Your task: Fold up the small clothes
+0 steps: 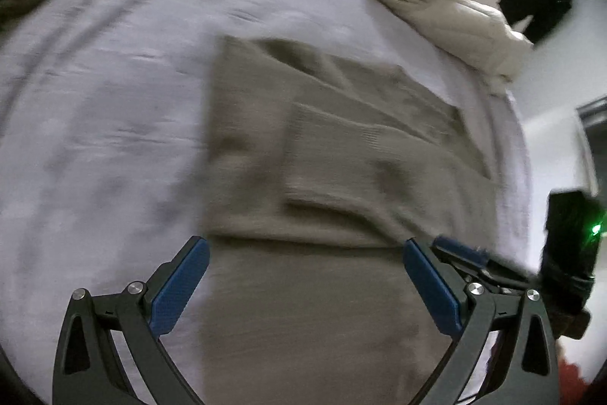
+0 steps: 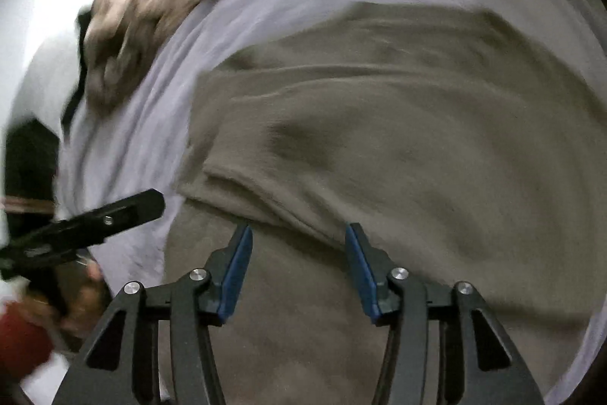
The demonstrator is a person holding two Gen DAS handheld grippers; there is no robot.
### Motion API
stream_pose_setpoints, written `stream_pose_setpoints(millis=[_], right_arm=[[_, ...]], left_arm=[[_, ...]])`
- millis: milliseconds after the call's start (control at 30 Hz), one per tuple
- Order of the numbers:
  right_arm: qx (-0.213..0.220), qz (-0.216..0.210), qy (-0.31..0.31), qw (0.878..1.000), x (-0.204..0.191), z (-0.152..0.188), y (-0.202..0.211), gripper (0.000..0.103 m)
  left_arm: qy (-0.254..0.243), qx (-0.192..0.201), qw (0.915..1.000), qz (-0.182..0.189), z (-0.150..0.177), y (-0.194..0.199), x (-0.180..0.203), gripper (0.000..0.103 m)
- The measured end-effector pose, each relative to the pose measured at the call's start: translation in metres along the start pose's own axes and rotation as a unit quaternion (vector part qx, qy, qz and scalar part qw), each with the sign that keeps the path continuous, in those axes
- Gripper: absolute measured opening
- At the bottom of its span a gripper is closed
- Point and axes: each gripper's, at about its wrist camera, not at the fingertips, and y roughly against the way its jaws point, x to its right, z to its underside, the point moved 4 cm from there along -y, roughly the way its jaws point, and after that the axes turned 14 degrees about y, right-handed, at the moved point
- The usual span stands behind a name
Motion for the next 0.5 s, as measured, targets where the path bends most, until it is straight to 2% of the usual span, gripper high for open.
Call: stream_pose_setpoints(millis=[67, 133, 200, 300, 367, 400, 433, 467, 500], right_arm=[[0.018, -0.009, -0.068, 0.998, 0.029, 0.018, 0.016, 0.055], [0.036, -0.017, -0.124, 0.992, 0.051, 0.032, 0.029, 0.055], [0.063, -0.028, -0.195, 0.978, 0.078, 0.054, 0.043, 0.055], [0.096, -0.042, -0.279, 0.955, 0.110, 0.082, 0.056, 0.055], [0.109, -0.045, -0.322, 0.939, 0.126, 0.097, 0.057, 0.055], [0.114, -0.045, -0.335, 0.934, 0.132, 0.101, 0.057, 0.055], [0.121, -0.047, -0.348, 0.928, 0.135, 0.103, 0.055, 0.055], [0.133, -0.052, -0.365, 0.920, 0.141, 0.106, 0.056, 0.055], [0.142, -0.056, -0.376, 0.914, 0.145, 0.108, 0.057, 0.055]], left_arm=[[0.008, -0.010, 0.9998, 0.016, -0.003, -0.015, 0.010, 0.102], [0.037, -0.020, 0.9987, 0.028, -0.009, -0.029, 0.013, 0.102], [0.069, -0.019, 0.9963, 0.046, -0.016, -0.036, 0.014, 0.102], [0.091, -0.013, 0.9941, 0.057, -0.022, -0.039, 0.017, 0.102], [0.102, -0.009, 0.9932, 0.055, -0.027, -0.042, 0.017, 0.093], [0.107, -0.007, 0.9931, 0.049, -0.029, -0.044, 0.016, 0.085], [0.111, -0.004, 0.9928, 0.044, -0.031, -0.045, 0.015, 0.068], [0.115, -0.002, 0.9925, 0.042, -0.034, -0.046, 0.013, 0.056], [0.117, -0.003, 0.9923, 0.041, -0.035, -0.047, 0.011, 0.031]])
